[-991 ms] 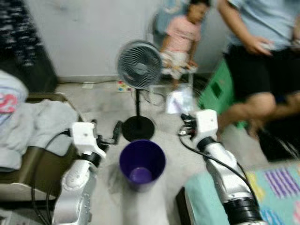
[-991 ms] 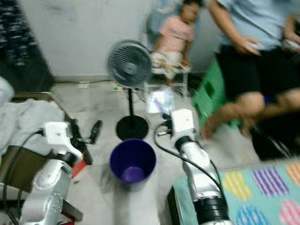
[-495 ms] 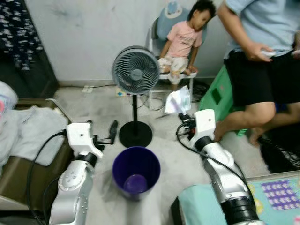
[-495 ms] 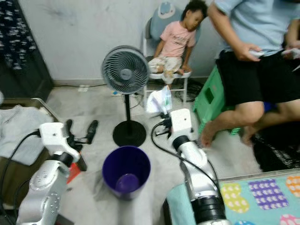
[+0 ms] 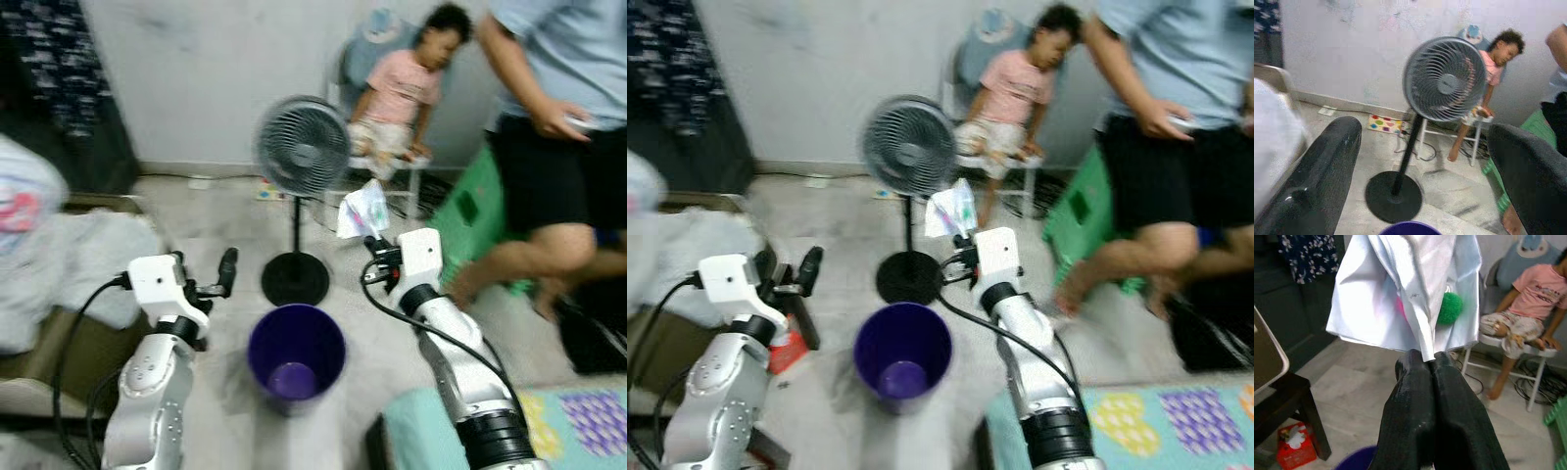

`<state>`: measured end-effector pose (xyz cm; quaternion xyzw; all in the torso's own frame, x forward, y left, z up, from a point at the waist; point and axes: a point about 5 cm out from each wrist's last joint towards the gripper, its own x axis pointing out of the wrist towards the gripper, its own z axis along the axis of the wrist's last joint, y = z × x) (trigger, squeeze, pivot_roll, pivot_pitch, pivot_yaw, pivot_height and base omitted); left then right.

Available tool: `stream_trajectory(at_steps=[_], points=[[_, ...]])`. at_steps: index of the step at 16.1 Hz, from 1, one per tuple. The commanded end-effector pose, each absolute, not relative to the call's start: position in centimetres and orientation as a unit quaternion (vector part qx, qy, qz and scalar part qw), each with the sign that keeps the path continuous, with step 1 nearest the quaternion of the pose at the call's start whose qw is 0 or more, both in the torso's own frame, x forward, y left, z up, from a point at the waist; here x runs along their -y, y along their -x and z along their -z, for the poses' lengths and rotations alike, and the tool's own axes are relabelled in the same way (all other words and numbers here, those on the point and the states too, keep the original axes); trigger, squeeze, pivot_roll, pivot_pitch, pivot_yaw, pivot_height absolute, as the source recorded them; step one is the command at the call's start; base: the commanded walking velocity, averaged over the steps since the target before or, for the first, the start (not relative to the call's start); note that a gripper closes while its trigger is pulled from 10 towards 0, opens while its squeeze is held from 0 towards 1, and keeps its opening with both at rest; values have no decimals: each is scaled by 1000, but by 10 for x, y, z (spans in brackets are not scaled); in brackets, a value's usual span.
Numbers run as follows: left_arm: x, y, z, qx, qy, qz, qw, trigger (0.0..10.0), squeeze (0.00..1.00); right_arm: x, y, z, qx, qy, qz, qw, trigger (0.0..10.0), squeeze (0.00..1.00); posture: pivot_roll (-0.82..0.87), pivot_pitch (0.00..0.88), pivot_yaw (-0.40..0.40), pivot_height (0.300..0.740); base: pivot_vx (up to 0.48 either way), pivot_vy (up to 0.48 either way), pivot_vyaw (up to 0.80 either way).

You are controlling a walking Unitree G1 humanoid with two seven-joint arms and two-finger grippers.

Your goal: Clean up the room

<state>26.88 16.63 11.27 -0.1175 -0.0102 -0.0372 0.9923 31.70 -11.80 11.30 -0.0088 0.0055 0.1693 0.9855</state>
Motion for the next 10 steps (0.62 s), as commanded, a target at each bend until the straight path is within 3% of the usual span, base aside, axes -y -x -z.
stream_trajectory(at_steps=[1,4,10], points=[[-170,-270,-114,8,113,37,993,10000,0,114,-318,-117,3,9,-173,985,10000,0,-9,51,-61,740,0,480,0],[-169,-269,-114,11,117,37,992,10000,0,113,-318,-117,4,9,-173,985,10000,0,-9,51,-61,740,0,412,0],[-164,-269,-118,24,124,62,990,10000,0,114,-319,-118,4,13,-174,985,10000,0,-16,48,-62,740,0,0,0]])
